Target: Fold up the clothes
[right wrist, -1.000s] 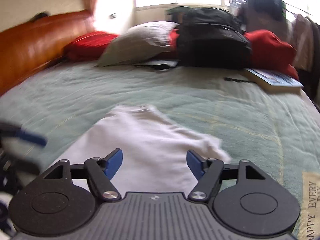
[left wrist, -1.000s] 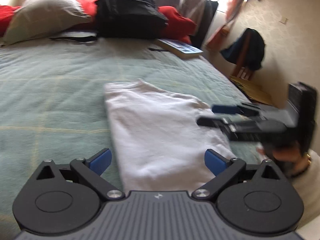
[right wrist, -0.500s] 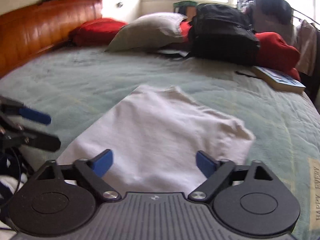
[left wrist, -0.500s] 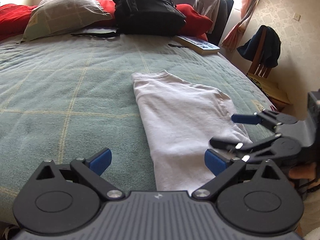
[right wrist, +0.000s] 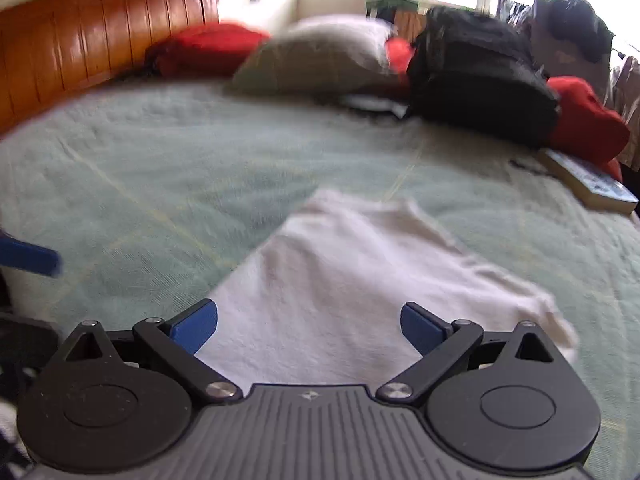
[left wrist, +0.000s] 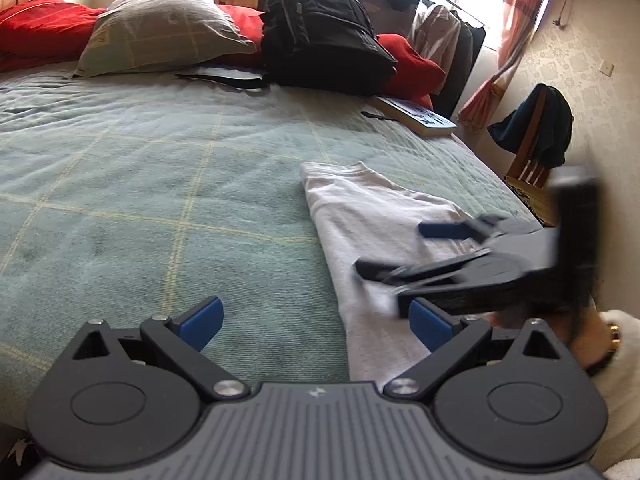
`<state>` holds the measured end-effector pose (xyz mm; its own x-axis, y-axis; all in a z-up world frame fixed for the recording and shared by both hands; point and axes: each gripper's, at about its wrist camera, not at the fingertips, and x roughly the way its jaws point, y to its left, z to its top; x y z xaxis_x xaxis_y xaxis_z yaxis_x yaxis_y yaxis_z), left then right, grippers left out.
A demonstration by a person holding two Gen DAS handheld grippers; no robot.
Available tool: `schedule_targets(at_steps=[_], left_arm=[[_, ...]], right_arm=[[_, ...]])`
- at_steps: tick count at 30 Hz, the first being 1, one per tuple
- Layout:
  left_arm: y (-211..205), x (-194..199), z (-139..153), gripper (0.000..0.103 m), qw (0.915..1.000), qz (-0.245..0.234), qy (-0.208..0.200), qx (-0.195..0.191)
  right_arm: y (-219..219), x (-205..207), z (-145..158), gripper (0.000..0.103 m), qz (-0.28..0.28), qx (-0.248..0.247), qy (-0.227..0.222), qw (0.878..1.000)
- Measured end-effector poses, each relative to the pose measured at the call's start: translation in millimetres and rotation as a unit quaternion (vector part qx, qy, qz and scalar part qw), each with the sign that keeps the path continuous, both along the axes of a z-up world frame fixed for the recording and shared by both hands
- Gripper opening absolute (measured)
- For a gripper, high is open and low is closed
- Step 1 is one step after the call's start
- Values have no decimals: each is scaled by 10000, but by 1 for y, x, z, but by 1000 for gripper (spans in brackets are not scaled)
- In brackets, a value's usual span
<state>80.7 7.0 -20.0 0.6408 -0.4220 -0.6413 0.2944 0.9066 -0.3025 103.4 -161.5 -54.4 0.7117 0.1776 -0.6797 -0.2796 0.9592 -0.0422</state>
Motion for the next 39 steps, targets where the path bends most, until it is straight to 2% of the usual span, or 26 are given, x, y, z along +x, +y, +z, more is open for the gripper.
schedule_targets(at_steps=[3,8,13,17,31,35,39], left_arm=[[4,0,0,99,10000,23,-22,-67],[2,-1,-2,99,10000,-31,-42,-72],[-3,-5,-2,99,9999,-121,-50,-17],[-7,-10,3,99,9995,-257,-90,-138],[-43,-8,-3,99,9980,-579,79,236],[-47,-8,-3,99,9977,-584,98,321],[-48,-8,-3,99,9978,-548,122,365]], right_arm=[[7,-3,-2,101,47,-174,-23,9998],[-8,-42,20,103,23,-264,-103,9996],[-9,-75,2,103,-30,-283,308,9991],[17,-99,-13,103,480,-706,458,9953],[-50,-100,-2,103,-56,-208,602,9980],[-56,-84,21,103,-87,-17,42,10000],[-62,-57,21,103,-122,92,-219,9996]])
